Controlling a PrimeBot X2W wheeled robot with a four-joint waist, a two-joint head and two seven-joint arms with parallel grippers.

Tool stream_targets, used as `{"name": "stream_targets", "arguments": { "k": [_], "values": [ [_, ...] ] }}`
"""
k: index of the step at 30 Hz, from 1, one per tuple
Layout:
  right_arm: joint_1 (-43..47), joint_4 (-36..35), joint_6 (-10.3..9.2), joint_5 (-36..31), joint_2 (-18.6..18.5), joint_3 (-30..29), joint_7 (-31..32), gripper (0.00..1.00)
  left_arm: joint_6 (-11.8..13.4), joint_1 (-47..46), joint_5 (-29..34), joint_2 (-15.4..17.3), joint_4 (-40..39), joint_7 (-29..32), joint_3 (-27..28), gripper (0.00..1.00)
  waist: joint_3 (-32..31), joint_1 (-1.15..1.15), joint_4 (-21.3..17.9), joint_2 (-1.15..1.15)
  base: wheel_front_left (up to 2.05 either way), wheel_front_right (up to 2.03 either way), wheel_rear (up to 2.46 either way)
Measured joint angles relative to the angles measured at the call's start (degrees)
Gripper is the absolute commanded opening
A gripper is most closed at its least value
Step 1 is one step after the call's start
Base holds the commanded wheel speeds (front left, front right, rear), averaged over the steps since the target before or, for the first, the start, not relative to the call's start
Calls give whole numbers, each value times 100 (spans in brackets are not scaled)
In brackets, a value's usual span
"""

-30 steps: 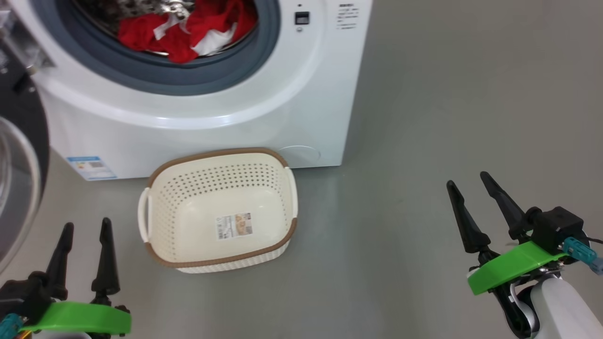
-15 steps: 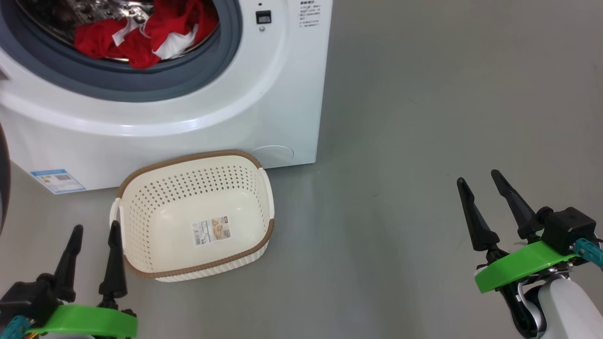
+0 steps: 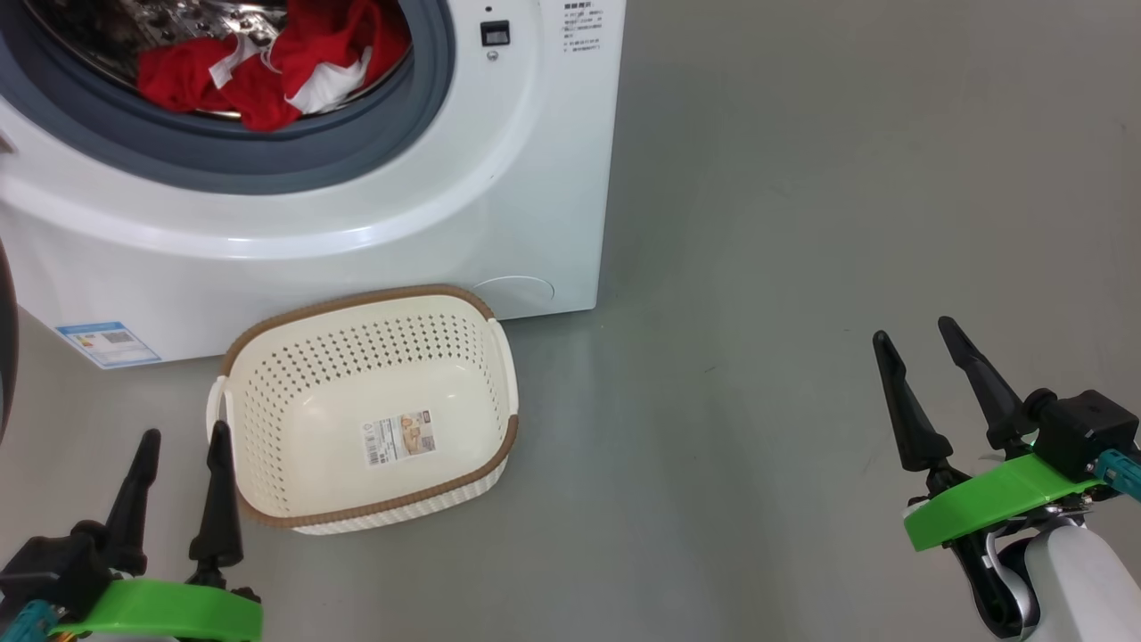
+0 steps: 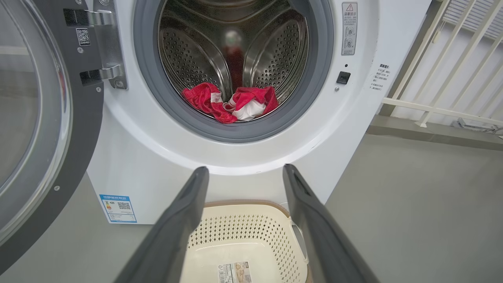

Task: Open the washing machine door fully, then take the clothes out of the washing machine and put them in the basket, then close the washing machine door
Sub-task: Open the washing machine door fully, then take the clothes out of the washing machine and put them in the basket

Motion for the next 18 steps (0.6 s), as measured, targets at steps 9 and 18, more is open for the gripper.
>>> {"name": "stream_targets", "arguments": {
  "k": [9,18],
  "values": [
    [0,-18,0,-2,1,-8,0,100,0,66,46,-10,-163,1,-100,100,3,0,54,0,0,0,0],
    [3,-21,0,-2,0,8,0,100,0,104,53,1,-178,1,-91,100,-10,0,84,0,5,-7,3]
  ]
}}
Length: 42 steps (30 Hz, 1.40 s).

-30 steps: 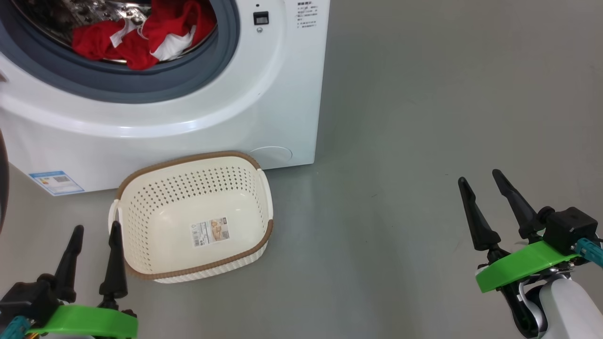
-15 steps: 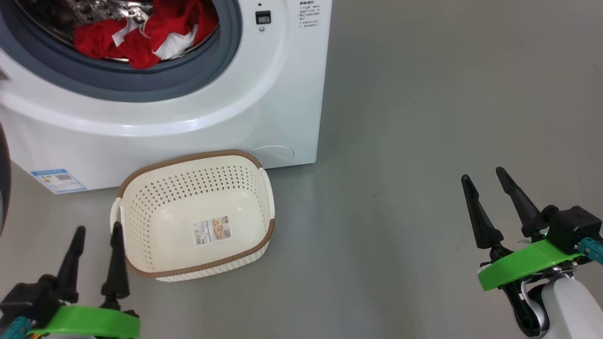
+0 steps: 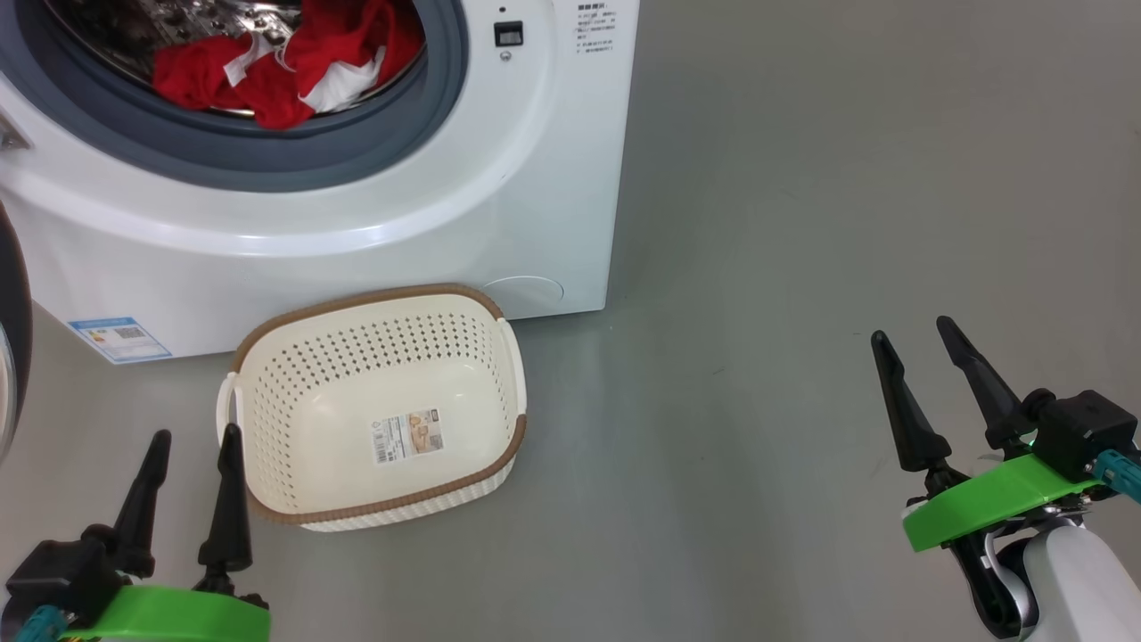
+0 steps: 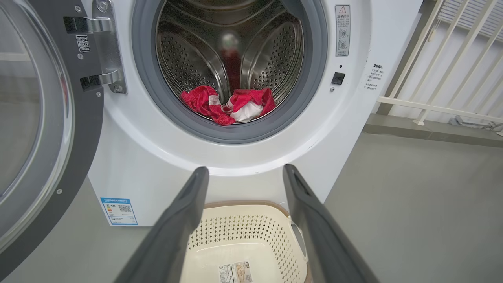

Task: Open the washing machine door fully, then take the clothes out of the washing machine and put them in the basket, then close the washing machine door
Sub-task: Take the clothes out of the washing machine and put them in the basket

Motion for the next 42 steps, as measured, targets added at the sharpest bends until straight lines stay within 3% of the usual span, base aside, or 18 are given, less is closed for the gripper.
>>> {"name": "stream_targets", "arguments": {
  "k": [19,32,42],
  "values": [
    [12,-3,0,0,42,83,0,100,0,-19,0,84,-8,0,-10,100,155,0,30,0,107,-114,8],
    [-11,-4,0,0,74,126,0,100,0,-63,-1,52,96,0,-56,100,254,0,56,0,16,-16,0],
    [-193,-19,0,-1,193,205,-1,100,0,-1421,-18,120,675,-1,-569,100,542,0,44,0,0,0,0]
  ]
}}
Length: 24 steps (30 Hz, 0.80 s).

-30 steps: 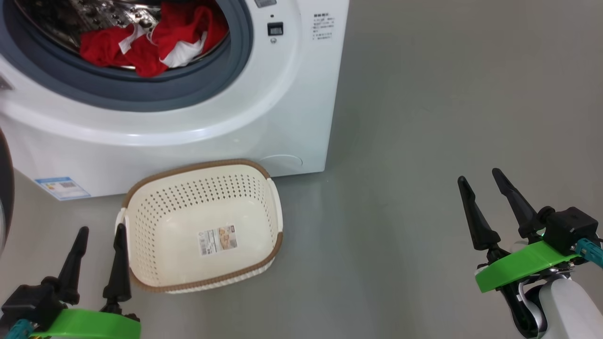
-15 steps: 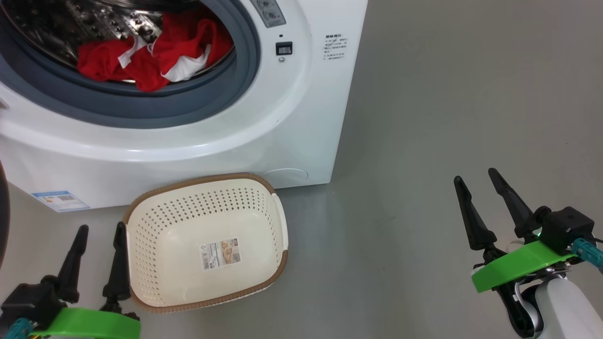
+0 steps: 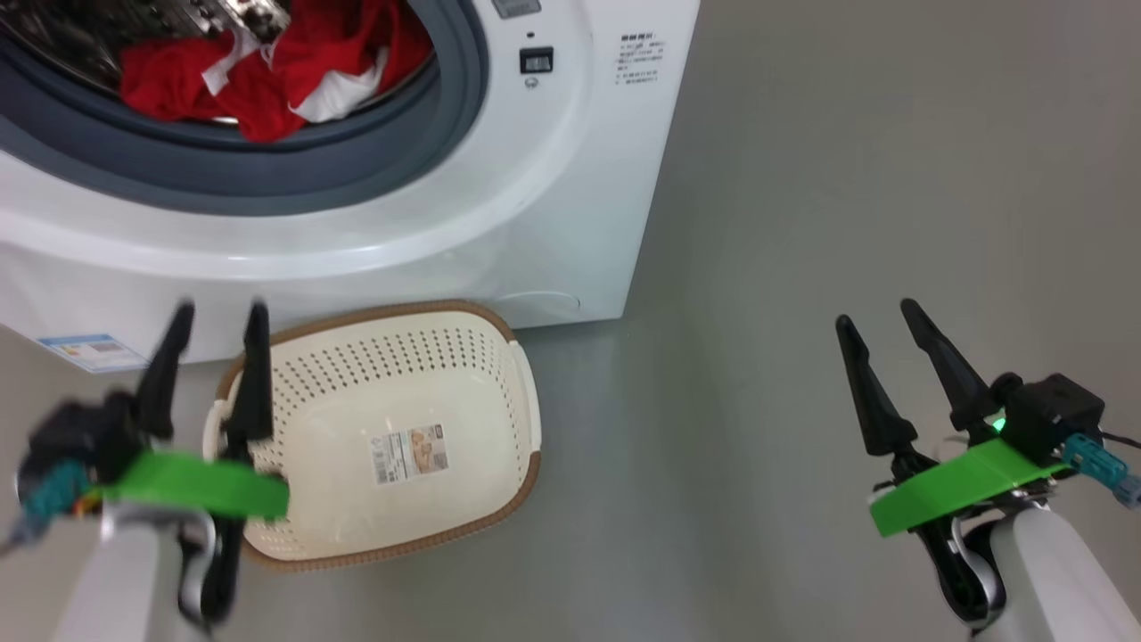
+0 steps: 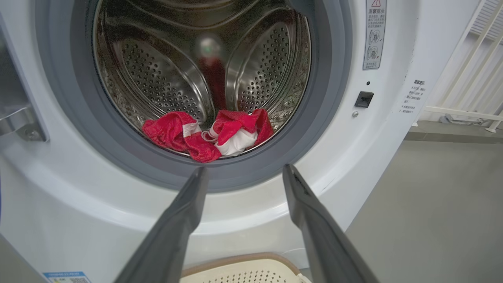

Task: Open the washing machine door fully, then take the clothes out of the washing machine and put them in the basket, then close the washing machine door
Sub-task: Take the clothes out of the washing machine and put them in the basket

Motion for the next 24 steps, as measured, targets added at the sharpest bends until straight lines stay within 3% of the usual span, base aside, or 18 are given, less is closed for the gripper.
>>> {"name": "stream_targets", "arguments": {
  "k": [7,14,24],
  "values": [
    [-269,-52,0,0,197,78,0,100,0,-1597,-4,183,916,0,-326,100,334,0,-111,0,0,0,0],
    [-504,-63,0,0,435,226,-24,100,0,-3111,-274,455,2454,46,-786,100,695,0,-392,0,0,0,0],
    [-699,-115,0,0,636,294,-24,100,0,-4634,-381,782,3936,432,-1369,100,1232,0,-855,0,0,0,0]
  ]
}}
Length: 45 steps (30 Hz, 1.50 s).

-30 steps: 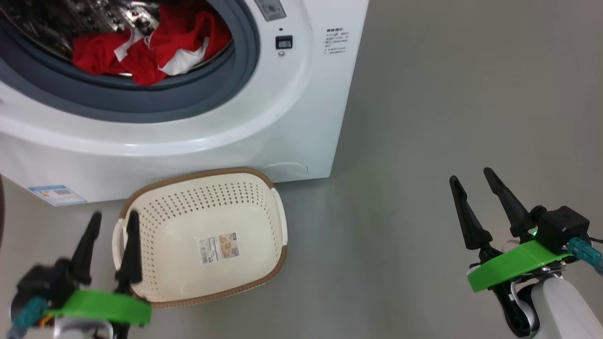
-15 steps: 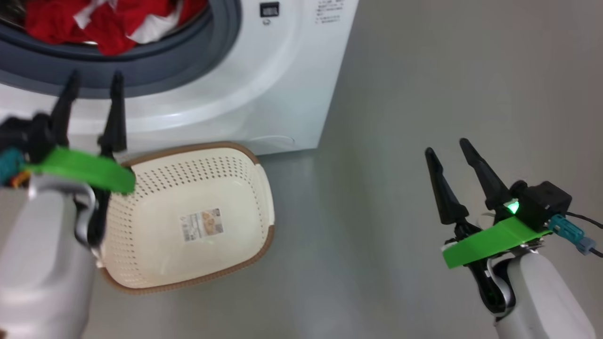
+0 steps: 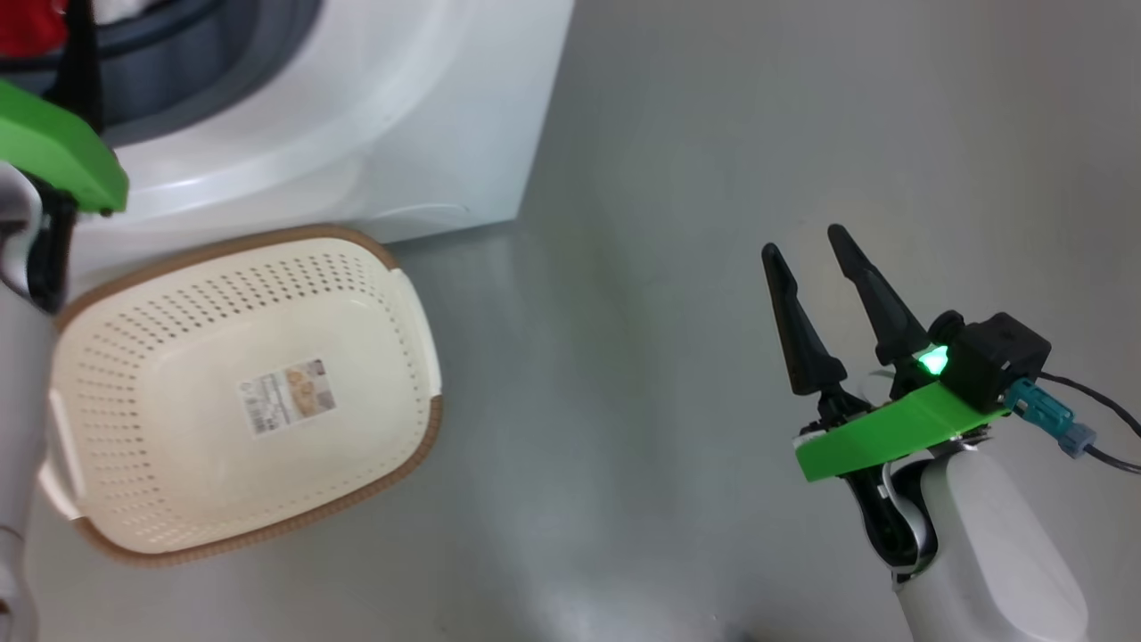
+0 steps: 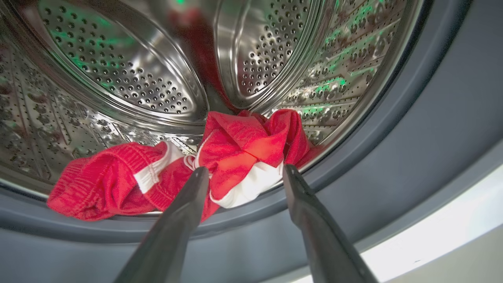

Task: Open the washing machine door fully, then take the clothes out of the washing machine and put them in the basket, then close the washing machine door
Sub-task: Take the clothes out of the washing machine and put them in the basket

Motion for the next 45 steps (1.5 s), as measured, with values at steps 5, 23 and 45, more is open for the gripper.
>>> {"name": "stream_targets", "arguments": {
  "k": [5,23,45],
  "values": [
    [-106,-37,0,0,71,101,0,100,0,-447,-69,98,479,231,-314,100,217,0,-202,0,0,0,0],
    [-302,-102,0,1,177,387,-1,100,0,-1461,-30,732,1511,545,-757,100,669,0,-765,0,0,0,0],
    [-304,-98,0,0,126,285,-1,100,0,-1267,-438,421,1344,-387,-788,0,449,1,-509,0,0,0,0]
  ]
}}
